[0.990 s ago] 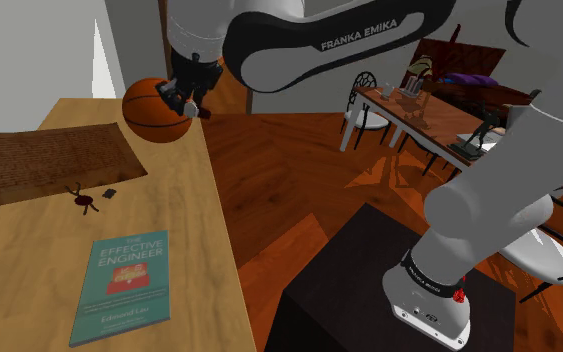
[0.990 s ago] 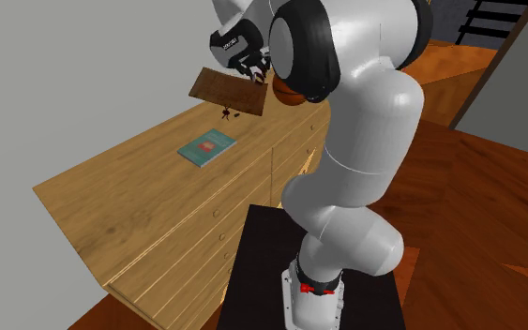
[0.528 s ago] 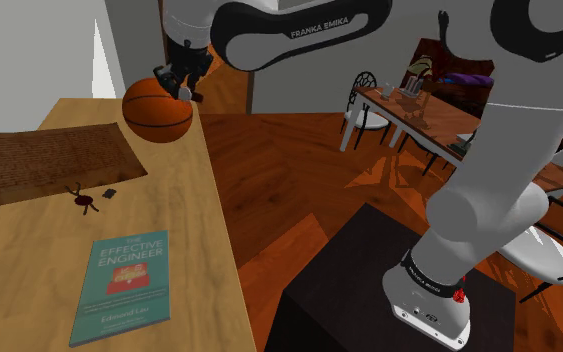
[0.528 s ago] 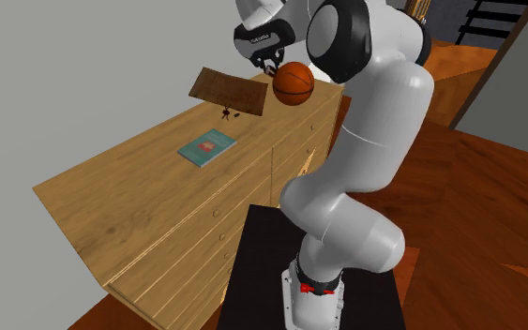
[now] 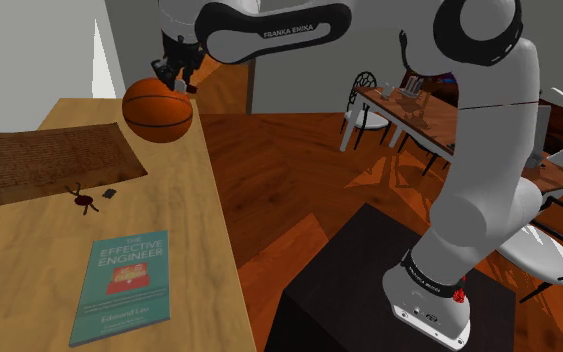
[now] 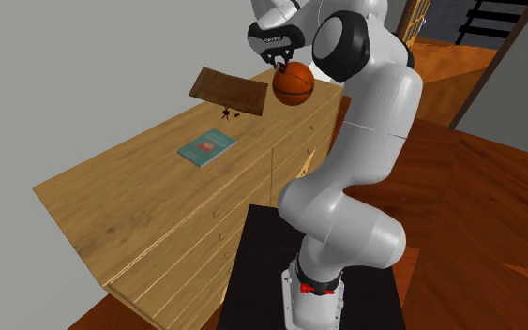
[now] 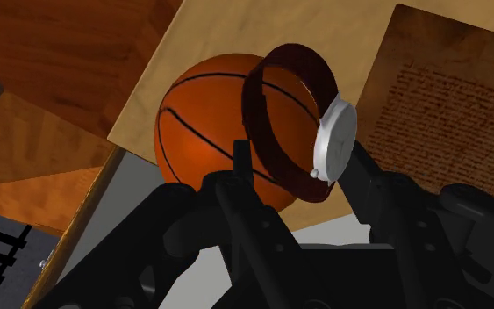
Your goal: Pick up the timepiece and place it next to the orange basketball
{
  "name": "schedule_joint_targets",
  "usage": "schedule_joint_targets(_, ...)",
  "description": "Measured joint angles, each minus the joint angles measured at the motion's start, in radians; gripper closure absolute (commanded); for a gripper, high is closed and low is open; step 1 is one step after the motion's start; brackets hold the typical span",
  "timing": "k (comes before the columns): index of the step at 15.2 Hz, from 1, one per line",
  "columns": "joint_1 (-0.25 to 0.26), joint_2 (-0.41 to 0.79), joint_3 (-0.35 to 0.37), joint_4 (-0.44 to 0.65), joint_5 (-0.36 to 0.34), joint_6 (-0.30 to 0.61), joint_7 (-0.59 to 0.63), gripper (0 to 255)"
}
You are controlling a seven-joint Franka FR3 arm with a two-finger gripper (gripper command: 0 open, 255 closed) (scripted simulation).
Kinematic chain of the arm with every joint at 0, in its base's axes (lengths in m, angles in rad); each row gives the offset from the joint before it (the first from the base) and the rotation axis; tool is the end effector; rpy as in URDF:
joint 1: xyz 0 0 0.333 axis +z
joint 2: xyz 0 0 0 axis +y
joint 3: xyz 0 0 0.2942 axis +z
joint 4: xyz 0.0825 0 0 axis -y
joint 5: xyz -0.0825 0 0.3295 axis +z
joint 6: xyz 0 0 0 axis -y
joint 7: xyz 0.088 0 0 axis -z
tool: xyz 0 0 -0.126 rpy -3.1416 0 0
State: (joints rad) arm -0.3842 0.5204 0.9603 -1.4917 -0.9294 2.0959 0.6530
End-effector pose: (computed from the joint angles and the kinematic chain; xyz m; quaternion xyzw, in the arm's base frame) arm 0.6156 0.2018 0.4812 0.9594 0.0673 0.2556 0.0985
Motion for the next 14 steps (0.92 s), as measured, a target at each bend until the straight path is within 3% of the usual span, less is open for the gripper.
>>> schedule_joint_targets(14, 0.01, 0.049, -0.055, -0.103, -0.093, 0.116, 0.103, 255)
